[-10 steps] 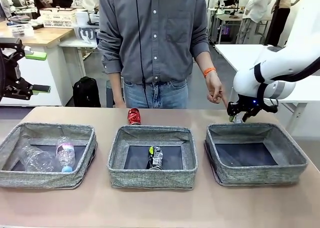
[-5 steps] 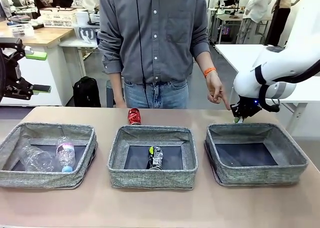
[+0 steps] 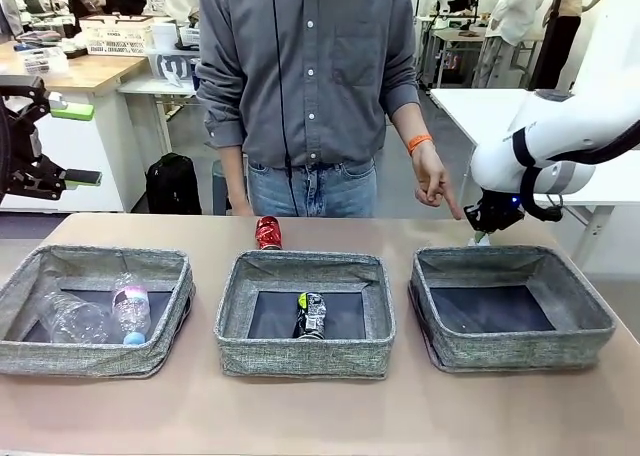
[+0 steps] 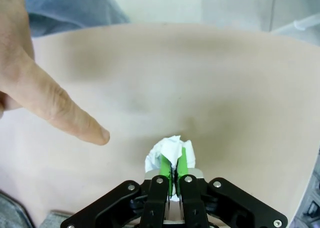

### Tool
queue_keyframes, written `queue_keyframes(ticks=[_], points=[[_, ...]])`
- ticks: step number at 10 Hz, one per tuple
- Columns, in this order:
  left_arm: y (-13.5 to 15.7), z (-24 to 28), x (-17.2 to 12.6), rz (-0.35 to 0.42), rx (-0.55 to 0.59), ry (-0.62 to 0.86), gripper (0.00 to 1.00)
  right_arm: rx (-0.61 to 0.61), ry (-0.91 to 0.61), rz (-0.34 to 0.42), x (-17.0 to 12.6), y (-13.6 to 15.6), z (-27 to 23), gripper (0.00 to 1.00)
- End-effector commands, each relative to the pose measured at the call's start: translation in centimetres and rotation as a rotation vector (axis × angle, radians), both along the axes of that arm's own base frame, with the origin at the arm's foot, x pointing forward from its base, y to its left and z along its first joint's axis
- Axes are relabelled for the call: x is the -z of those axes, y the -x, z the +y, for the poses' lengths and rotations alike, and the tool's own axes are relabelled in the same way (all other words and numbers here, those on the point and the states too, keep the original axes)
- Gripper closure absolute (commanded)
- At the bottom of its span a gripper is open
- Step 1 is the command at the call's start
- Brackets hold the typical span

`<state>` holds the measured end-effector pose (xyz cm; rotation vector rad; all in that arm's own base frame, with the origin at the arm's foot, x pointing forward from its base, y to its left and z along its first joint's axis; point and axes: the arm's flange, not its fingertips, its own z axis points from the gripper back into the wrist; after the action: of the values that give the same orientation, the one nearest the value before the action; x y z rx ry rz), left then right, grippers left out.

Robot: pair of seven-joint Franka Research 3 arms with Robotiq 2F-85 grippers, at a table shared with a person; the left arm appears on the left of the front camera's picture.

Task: Sort the waste into the appropriate baskets.
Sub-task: Pick up the waste item pointed out by the person.

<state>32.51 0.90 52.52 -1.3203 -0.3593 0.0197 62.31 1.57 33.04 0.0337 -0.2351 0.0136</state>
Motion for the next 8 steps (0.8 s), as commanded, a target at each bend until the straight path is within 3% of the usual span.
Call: queue_keyframes(ticks=[1,4,7,8], points=[[0.1,0.0,-0.3,0.007,0.007,-0.002,0.00,0.030,0.051,0.010,-1.8,-0.3,0.0,1.00],[0.1,0.0,-0.3,0.007,0.007,-0.002,0.00,0.024,-0.028,0.015,-6.6,0.9,-0.8,1.00],[0.1,0.0,-0.3,0.007,0.007,-0.002,0.00,0.025,-0.062,0.050,-6.6,0.5,-0.8,1.00],[0.1,0.0,-0.3,0.007,0.007,-0.002,0.00,0.038,-0.083,0.008,-7.4,0.8,-0.8,1.00]])
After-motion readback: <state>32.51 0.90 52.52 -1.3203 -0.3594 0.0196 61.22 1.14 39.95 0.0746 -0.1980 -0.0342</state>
